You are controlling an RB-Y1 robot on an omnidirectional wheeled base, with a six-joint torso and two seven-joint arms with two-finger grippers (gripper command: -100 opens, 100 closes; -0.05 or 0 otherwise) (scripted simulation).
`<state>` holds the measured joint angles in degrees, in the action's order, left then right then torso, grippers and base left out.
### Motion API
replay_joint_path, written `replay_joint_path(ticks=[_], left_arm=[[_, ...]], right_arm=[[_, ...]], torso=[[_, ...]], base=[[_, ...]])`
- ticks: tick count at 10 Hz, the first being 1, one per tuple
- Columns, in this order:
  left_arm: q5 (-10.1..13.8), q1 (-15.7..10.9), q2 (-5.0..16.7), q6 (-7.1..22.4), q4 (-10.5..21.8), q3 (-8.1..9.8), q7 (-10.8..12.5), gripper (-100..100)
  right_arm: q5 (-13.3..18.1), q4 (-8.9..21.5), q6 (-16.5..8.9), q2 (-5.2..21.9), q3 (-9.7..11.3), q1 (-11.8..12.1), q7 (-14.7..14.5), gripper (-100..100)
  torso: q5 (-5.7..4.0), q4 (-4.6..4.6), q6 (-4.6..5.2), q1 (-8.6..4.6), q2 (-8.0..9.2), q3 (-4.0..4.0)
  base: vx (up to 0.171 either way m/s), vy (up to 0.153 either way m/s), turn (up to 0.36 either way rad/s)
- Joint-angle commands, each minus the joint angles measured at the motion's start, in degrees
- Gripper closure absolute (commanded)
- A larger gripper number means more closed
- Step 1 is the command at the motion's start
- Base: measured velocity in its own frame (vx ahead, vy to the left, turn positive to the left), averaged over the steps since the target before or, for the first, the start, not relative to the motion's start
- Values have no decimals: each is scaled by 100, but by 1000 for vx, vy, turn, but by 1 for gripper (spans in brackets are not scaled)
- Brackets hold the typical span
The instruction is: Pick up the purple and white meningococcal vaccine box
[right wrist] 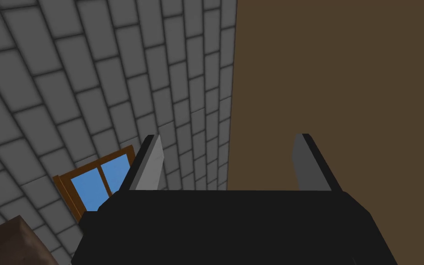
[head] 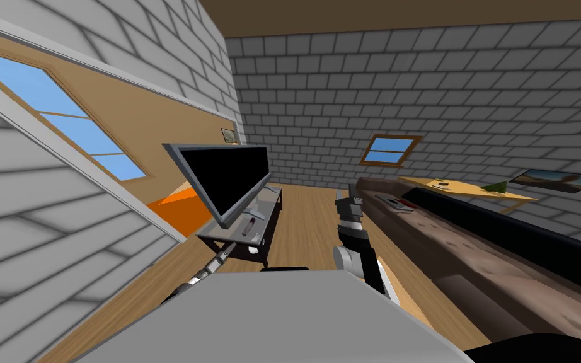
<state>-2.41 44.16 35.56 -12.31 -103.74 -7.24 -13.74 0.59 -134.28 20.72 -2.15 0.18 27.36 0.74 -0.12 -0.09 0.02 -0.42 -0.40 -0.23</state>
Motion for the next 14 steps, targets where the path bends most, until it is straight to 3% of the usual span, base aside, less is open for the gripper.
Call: replay_joint_path(ticks=[1,2,3,6,8,9,11,12,13,14], left_arm=[[-37,179,284,160,286,-202,-81,-100],[-37,179,284,160,307,-202,-81,-100],[-58,259,480,253,505,-345,-118,-100],[-84,331,670,337,758,-494,-150,-100],[-145,447,1033,480,1120,-810,-201,-100],[-145,447,1033,480,1203,-810,-201,-100],[-219,526,1347,586,1562,-1143,-233,-100],[-219,526,1367,586,1635,-1143,-233,-100],[-260,553,1522,625,1843,-1315,-241,-100],[-260,553,1522,625,1843,-1315,-241,-100]], right_arm=[[0,0,0,0,0,0,0,0],[0,0,0,0,0,0,0,0],[0,0,0,0,-1,0,0,0],[0,0,0,0,0,0,0,0],[0,0,0,1,-1,1,0,0],[0,0,0,1,-1,1,0,0],[0,0,0,1,-1,1,0,0],[0,0,0,1,-1,1,0,0],[0,0,0,1,-1,1,0,0],[0,0,0,1,-1,1,0,0]], torso=[[0,0,0,0,0,0],[1,-3,0,6,-14,-8],[3,-2,-1,12,-5,-4],[1,0,2,3,-5,-2],[4,-4,1,21,-23,-13],[4,-7,2,19,-32,-19],[7,-6,1,28,-29,-17],[6,-9,2,29,-42,-24],[6,-7,0,31,-30,-18],[5,-6,1,24,-25,-15]], base=[[159,-99,-92],[114,-84,-17],[49,-86,70],[112,-92,-88],[188,-64,-97],[158,-40,-37],[211,-40,-117],[174,-28,-41],[165,-51,-81],[125,-31,-49]])
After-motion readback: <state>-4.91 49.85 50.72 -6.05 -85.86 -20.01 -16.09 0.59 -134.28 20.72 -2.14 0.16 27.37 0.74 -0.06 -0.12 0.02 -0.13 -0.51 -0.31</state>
